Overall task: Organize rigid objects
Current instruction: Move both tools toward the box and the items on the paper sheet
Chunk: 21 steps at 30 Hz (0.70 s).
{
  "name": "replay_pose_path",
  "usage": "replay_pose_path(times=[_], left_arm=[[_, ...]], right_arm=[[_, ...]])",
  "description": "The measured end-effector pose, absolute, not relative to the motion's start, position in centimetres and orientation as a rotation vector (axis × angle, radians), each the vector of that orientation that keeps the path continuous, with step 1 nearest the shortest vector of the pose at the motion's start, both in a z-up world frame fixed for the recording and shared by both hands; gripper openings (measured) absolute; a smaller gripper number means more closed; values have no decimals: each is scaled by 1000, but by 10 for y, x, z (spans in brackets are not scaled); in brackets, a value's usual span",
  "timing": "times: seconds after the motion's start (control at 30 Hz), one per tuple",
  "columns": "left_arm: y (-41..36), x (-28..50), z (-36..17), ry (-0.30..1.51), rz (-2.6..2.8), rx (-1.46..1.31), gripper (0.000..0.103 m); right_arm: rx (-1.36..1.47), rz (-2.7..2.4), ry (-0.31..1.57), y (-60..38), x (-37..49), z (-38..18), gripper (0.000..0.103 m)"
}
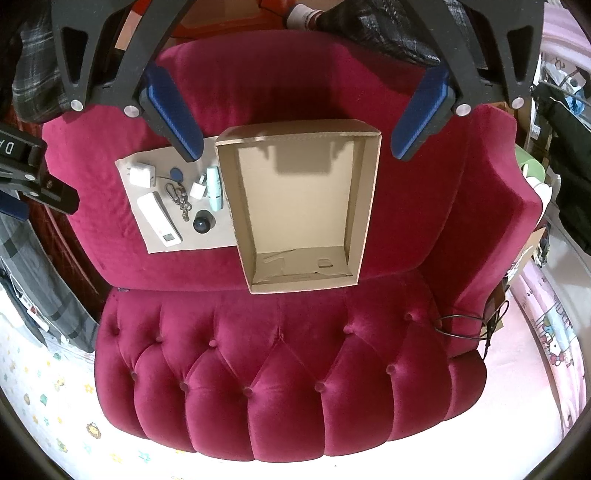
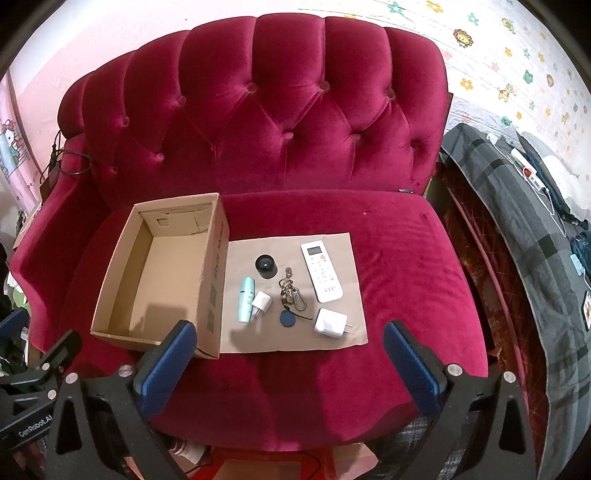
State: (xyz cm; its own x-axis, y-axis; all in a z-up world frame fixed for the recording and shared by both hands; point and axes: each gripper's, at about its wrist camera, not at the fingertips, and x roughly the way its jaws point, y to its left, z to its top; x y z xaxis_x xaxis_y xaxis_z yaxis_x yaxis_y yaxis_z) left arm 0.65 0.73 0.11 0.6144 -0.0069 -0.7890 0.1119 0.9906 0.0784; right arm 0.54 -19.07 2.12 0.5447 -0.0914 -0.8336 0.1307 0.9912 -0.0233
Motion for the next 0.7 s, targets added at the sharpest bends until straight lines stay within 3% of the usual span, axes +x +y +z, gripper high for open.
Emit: replay_pose_path(times=[0.7], left_arm=[[10, 28, -15, 928, -80, 135, 103]], right_arm=[[50, -142, 1002, -195, 20, 7, 103]])
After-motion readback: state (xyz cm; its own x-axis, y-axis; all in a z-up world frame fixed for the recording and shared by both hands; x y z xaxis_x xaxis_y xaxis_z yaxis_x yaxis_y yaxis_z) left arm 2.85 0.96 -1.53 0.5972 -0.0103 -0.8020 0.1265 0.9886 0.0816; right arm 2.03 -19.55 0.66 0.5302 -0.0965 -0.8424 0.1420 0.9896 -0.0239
